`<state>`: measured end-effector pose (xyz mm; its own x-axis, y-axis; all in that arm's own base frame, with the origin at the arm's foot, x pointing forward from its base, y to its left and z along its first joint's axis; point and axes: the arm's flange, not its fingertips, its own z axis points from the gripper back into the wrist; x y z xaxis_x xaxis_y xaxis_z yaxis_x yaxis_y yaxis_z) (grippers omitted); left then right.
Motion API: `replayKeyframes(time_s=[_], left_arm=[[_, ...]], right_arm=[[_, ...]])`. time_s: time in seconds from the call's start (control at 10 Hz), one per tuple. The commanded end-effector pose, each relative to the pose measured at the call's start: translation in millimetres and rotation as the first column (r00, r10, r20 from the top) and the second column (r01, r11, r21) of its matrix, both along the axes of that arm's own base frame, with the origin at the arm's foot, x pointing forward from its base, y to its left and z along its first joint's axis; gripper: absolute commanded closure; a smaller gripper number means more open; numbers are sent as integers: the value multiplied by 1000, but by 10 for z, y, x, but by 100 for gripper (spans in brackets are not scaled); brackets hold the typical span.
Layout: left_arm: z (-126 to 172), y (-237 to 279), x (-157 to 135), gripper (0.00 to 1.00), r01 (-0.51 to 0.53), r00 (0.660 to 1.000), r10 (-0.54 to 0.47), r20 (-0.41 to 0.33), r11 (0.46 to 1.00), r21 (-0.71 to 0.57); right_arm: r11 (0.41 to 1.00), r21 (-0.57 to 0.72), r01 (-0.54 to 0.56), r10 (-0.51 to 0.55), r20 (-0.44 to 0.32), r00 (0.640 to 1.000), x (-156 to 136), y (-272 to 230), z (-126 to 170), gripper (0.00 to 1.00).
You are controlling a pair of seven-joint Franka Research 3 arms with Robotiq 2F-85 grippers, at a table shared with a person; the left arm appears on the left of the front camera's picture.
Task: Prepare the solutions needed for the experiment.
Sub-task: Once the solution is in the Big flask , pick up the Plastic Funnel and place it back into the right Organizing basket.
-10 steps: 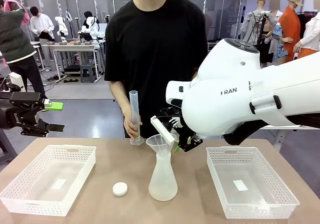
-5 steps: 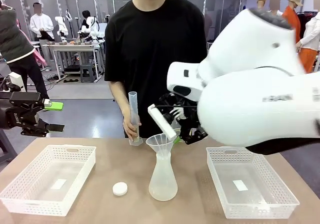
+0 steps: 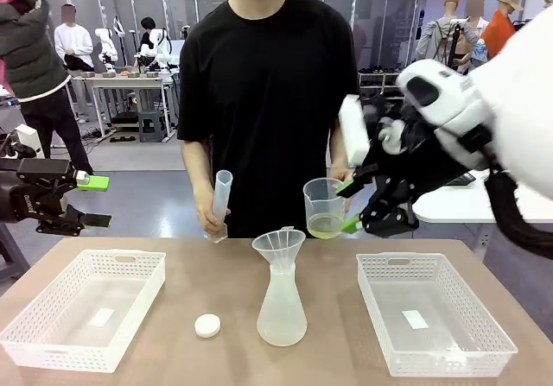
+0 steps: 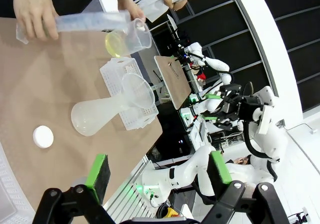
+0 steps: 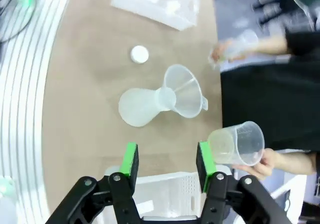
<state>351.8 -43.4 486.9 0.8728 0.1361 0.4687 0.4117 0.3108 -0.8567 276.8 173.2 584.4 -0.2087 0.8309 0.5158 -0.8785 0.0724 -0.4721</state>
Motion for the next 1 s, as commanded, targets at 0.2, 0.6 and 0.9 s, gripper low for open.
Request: replayKeyframes(time_s=[0.2, 0.6, 0.9], left_arm=[[3, -21, 13, 0, 3, 1000, -2, 25, 1000, -23], [3, -21, 13, 0, 3, 1000, -2, 25, 1000, -23], [3, -21, 13, 0, 3, 1000, -2, 25, 1000, -23]], right_arm=[[995, 73, 70, -68, -33, 997, -44, -63, 115, 41], [994, 84, 68, -67, -17, 998, -80, -59, 158, 41], [794, 370, 483, -195, -597, 778, 495, -736, -63, 41]])
